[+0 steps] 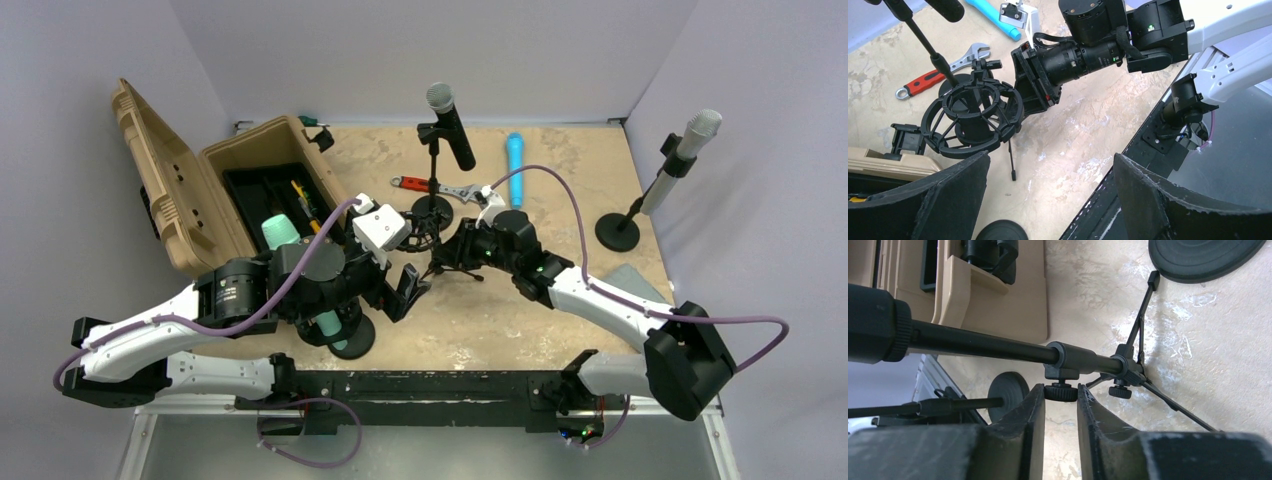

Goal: Remove the microphone from the stand

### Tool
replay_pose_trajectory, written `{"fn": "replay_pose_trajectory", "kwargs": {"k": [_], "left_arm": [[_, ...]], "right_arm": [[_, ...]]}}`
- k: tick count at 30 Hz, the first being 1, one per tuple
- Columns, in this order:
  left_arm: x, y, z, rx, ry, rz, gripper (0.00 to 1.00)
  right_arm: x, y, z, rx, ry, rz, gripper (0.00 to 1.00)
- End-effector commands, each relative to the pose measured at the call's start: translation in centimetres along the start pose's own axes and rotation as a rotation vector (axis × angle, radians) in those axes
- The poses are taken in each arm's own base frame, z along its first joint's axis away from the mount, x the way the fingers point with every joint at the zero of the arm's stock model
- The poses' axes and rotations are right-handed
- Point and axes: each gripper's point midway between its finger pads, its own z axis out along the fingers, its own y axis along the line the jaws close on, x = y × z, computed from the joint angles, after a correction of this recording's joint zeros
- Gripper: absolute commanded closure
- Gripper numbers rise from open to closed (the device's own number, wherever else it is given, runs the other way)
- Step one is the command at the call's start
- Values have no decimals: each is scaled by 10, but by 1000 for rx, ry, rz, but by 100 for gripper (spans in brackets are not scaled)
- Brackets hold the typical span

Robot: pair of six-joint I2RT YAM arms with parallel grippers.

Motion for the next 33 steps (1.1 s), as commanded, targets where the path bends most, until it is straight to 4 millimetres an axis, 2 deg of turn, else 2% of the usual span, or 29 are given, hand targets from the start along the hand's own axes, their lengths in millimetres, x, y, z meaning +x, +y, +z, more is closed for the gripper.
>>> {"fn": "replay_pose_trajectory", "kwargs": {"k": [1, 2, 3, 12, 17, 21, 22, 26, 28, 30, 33], "left_arm": [[-11, -2, 2, 7, -45, -21, 9], [-11, -2, 2, 7, -44, -20, 9], [-11, -1, 2, 6, -46, -20, 9], [-12, 0, 1, 2, -50, -24, 9], [-11, 1, 0, -2, -50, -25, 9], [-12, 2, 0, -6, -54, -28, 9], [-12, 2, -1, -6, -53, -28, 9], [-11, 3, -1, -9, -51, -28, 9], [-11, 3, -1, -8, -50, -29, 9], [-11, 3, 0, -9, -49, -28, 9], [-11, 1, 2, -6, -47, -27, 9]], "right_arm": [[-16, -5, -1, 49, -55, -44, 90], [-15, -10, 0, 79, -51, -51, 98], [-15, -14, 1, 125, -53, -64, 100], [4, -42, -11, 635, -68, -312, 100], [11, -37, -13, 732, -72, -394, 100], [10, -19, -8, 633, -67, -402, 100], [11, -13, -7, 592, -64, -393, 97], [11, 16, -6, 405, -66, -379, 69], [10, 33, -9, 294, -66, -357, 59], [6, 43, -13, 195, -65, -305, 54], [-3, 42, -21, 64, -58, -204, 51]]}}
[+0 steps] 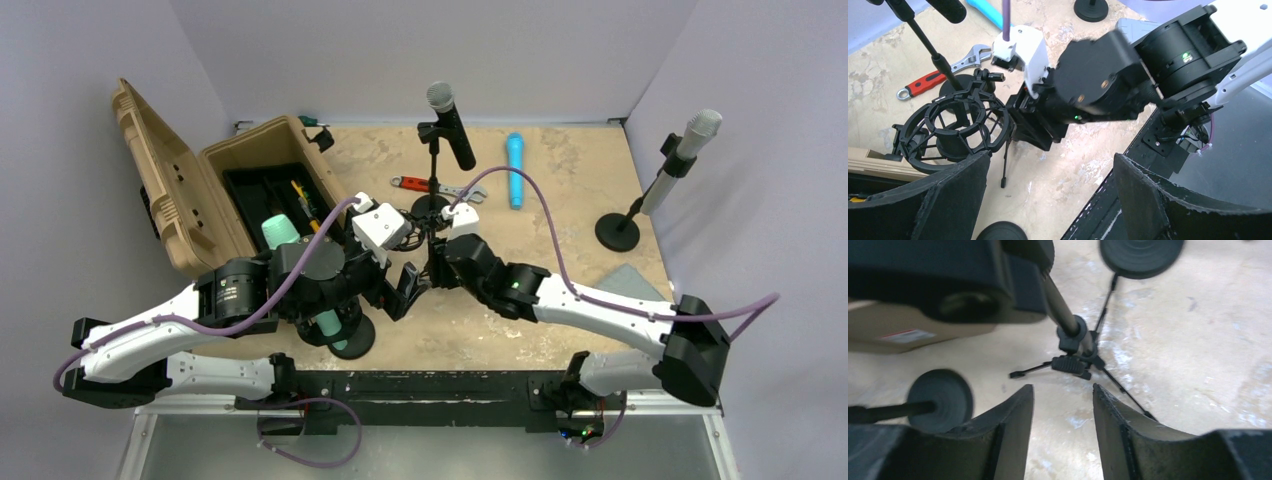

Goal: Remove the microphone from the stand

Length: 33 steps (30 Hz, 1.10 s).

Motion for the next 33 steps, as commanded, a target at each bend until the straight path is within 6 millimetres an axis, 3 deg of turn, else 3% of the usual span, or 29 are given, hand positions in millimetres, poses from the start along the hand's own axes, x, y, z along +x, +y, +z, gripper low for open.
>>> {"fn": "replay_pose_trajectory", "kwargs": {"k": [1, 11, 24, 27, 30, 33], "left_arm": [[-10, -1, 1, 1, -40, -22, 9], [-12, -3, 2, 10, -42, -27, 9], [-10, -1, 1, 7, -42, -23, 9], [-11, -1, 0, 6, -44, -24, 9], [-10, 1, -1, 0, -46, -25, 9], [-10, 3, -2, -2, -48, -26, 9]], "right_arm": [[-31, 12, -13, -271, -57, 147, 51], [-35, 11, -8, -463, -15, 328, 50], [-14, -1, 18, -396, 23, 346, 64], [-14, -3, 21, -377, 18, 344, 74], [-15, -17, 25, -292, 16, 304, 100], [-14, -35, 23, -180, 14, 239, 100]]}}
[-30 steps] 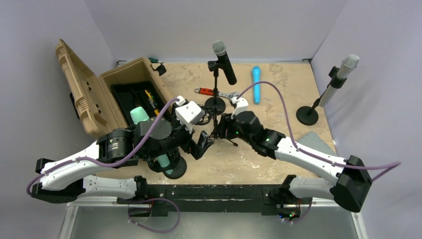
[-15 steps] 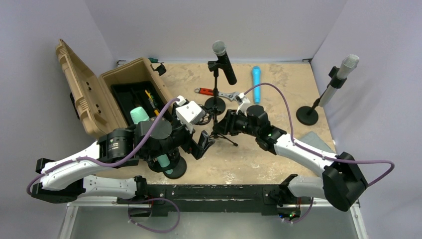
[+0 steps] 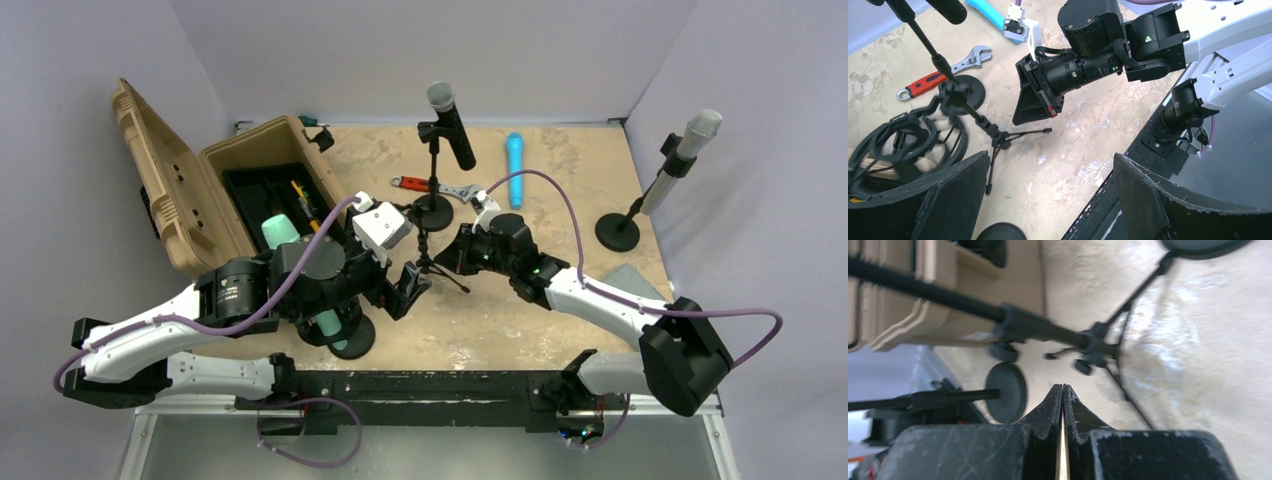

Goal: Remove the microphone from the stand

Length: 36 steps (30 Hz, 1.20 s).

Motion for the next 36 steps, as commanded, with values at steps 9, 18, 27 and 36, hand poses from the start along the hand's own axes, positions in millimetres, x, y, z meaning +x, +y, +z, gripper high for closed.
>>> {"fn": "replay_pose_trajectory", "kwargs": {"k": [9, 18, 27, 36], "left_arm": [[-9, -2, 3, 10, -40, -19, 9], [-10, -3, 1, 11, -27, -26, 9], [-5, -4, 4, 13, -23, -29, 9], [0, 4, -3, -8, -24, -29, 9]], "right_arm": [[-15, -2, -26, 186, -41, -180, 100], [-29, 63, -20, -116, -87, -96, 58], [-19, 71, -13, -133, -123, -273, 41], [7, 28, 5, 139, -124, -318, 40]]}}
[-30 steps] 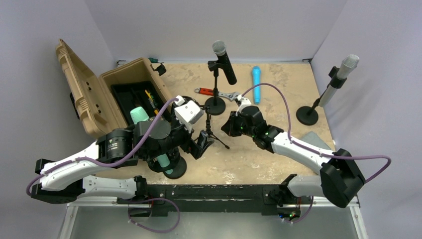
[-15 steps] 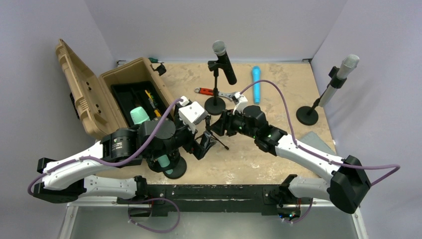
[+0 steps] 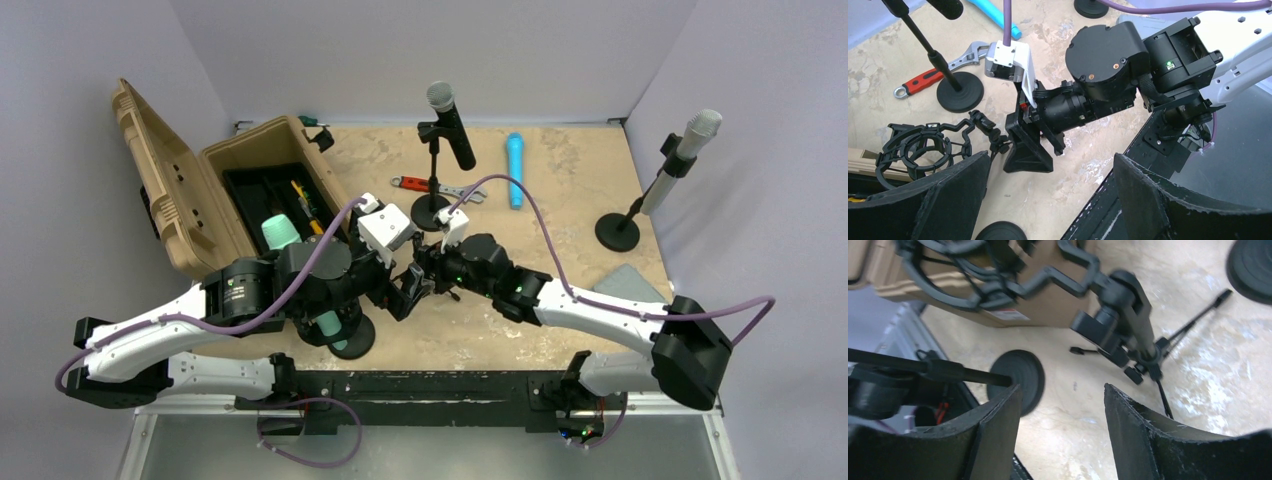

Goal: Remove the microphone from the stand

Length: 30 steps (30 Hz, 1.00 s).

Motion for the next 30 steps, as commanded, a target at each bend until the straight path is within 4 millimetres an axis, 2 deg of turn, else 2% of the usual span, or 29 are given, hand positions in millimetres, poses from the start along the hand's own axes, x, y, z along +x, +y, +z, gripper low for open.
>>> {"fn": "replay_pose_trajectory", "kwargs": {"k": [1, 6, 12, 19, 25, 30], "left_arm": [[-6, 6, -9, -11, -41, -34, 9], [-3, 9, -8, -20, -40, -33, 8], [-1, 5, -1, -3, -31, -36, 8], [-5, 6, -7, 3, -41, -48, 8], [-7, 8, -10, -2, -48, -46, 8], [-7, 8, -8, -3, -44, -38, 8]], "right_arm": [[-5, -42, -1, 207, -42, -42, 40], [22, -71, -3, 309, 47, -85, 38], [36, -80, 15, 216, 77, -18, 37], [48, -86, 44, 191, 104, 32, 40], [52, -98, 53, 240, 77, 76, 55], [48, -123, 40, 317, 7, 149, 82]]}}
